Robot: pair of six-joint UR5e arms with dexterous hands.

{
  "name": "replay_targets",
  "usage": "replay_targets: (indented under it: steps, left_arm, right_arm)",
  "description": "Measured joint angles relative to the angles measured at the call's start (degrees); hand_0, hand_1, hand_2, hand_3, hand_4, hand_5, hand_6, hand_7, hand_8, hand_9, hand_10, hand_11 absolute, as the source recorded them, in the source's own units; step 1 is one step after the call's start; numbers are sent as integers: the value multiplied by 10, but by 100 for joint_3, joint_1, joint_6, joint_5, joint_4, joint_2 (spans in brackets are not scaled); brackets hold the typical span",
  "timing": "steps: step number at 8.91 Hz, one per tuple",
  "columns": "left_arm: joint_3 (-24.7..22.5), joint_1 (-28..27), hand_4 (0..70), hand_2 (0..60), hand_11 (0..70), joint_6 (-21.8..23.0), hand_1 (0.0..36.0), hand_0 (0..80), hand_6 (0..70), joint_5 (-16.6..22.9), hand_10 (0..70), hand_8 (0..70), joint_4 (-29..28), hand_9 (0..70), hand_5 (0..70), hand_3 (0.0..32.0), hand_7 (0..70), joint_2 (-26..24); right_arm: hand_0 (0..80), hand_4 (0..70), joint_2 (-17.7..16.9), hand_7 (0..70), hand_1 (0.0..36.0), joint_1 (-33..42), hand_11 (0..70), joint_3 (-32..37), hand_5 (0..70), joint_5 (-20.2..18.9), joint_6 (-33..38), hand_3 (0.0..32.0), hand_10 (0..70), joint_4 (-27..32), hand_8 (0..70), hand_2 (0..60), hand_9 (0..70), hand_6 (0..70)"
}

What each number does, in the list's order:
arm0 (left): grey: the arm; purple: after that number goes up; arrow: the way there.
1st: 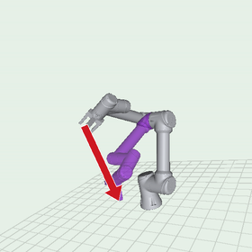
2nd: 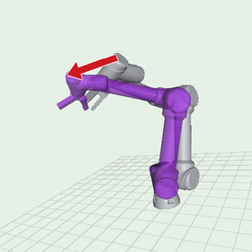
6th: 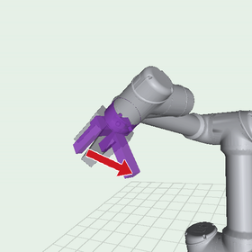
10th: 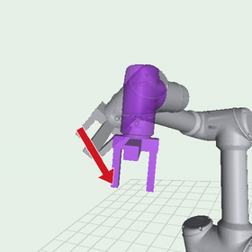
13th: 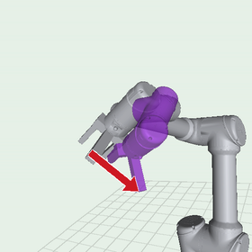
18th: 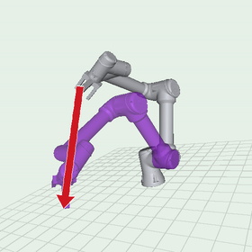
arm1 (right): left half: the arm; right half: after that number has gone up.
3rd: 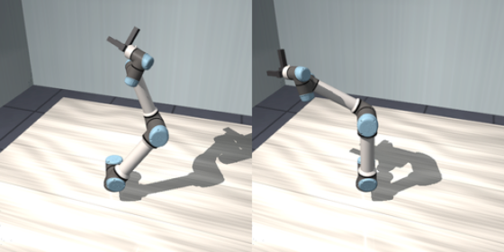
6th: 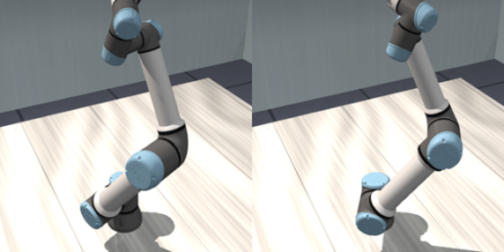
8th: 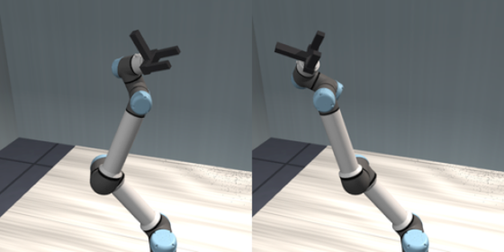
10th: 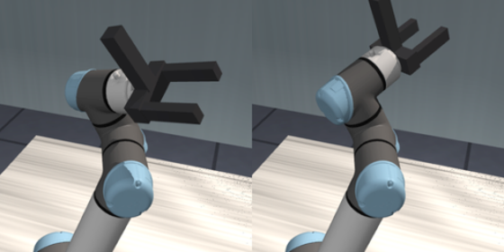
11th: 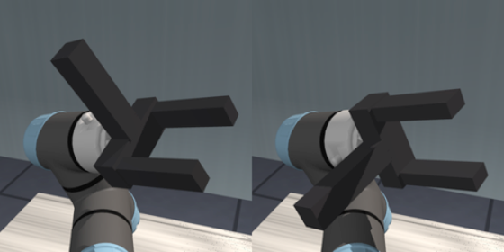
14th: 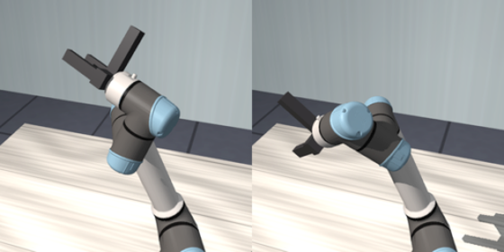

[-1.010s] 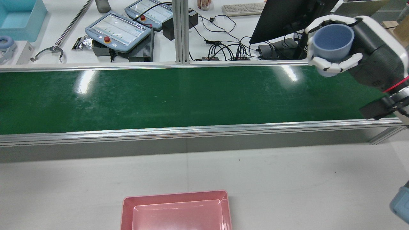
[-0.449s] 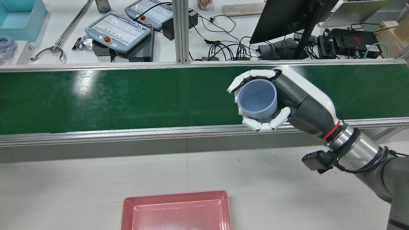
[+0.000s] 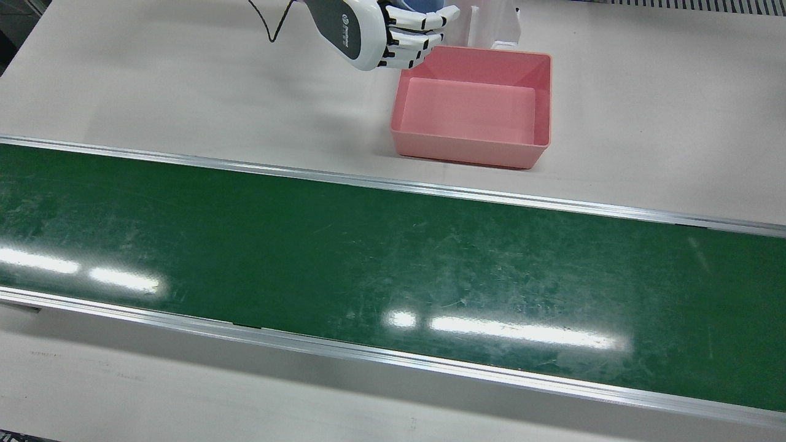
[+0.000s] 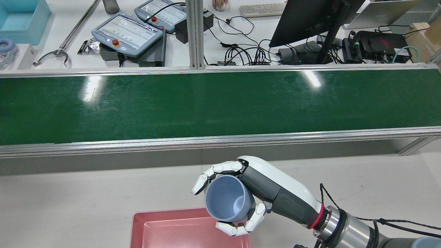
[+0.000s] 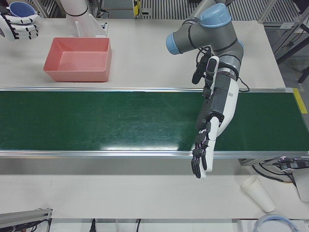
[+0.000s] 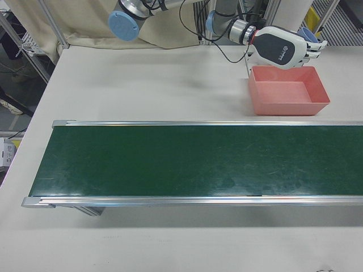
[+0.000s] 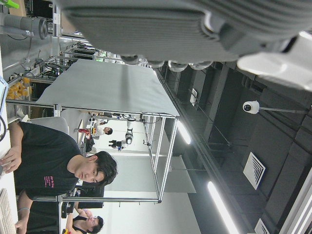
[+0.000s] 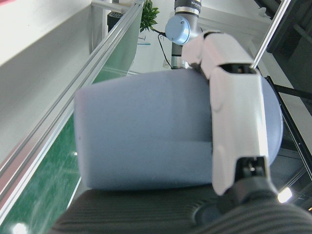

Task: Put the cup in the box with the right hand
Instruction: 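Carry the cup toward the robot and lower it over the pink tray, then open the right hand fingers to release the cup into the tray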

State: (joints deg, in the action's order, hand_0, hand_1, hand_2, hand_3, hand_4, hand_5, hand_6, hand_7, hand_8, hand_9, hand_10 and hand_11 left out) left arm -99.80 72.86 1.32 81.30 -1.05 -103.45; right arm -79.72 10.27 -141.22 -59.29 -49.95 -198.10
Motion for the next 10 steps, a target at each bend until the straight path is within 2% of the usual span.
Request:
replay_targets:
  steps: [1, 2, 3, 4, 6, 9, 10]
  left_arm:
    - [1, 0, 0, 0, 0, 0, 0, 0, 0, 0, 0, 0, 0, 0, 0, 0, 0, 0]
    - [2, 0, 0, 0, 0, 0, 0, 0, 0, 2, 0, 0, 0, 0, 0, 0, 0, 0]
    - [1, 0, 0, 0, 0, 0, 0, 0, 0, 3, 0, 0, 0, 0, 0, 0, 0, 0]
    - [-1, 0, 0, 0, 0, 0, 0, 0, 0, 2, 0, 0, 0, 0, 0, 0, 0, 0]
    - [-1, 0, 0, 0, 0, 2, 0, 0, 0, 0, 0, 0, 0, 0, 0, 0, 0, 0]
    - [4, 0, 0, 0, 0, 1, 0, 0, 0, -1, 0, 0, 0, 0, 0, 0, 0, 0]
    - [4, 0, 0, 0, 0, 0, 0, 0, 0, -1, 0, 0, 0, 0, 0, 0, 0, 0]
  right_arm:
    - [779, 52, -11, 637, 304, -82, 249, 7, 133, -10, -5, 0, 147, 4, 186, 76, 353, 173]
    - [751, 33, -20, 97, 245, -123, 34, 20, 89, -28, -3, 0, 4, 9, 0, 23, 6, 44]
    - [647, 27, -27, 7, 208, -140, 0, 31, 70, -39, 0, 0, 0, 13, 0, 13, 0, 19]
    - [608, 25, -30, 0, 193, -145, 0, 36, 63, -43, 2, 0, 0, 13, 0, 18, 0, 10]
    - [599, 44, -41, 21, 184, -142, 0, 38, 60, -55, 26, 0, 0, 9, 0, 14, 0, 18]
    - [579, 36, -51, 49, 207, -103, 0, 30, 61, -64, 118, 0, 0, 8, 0, 56, 0, 24]
    - [595, 52, -52, 58, 179, -100, 0, 30, 61, -65, 128, 0, 0, 8, 0, 0, 0, 26]
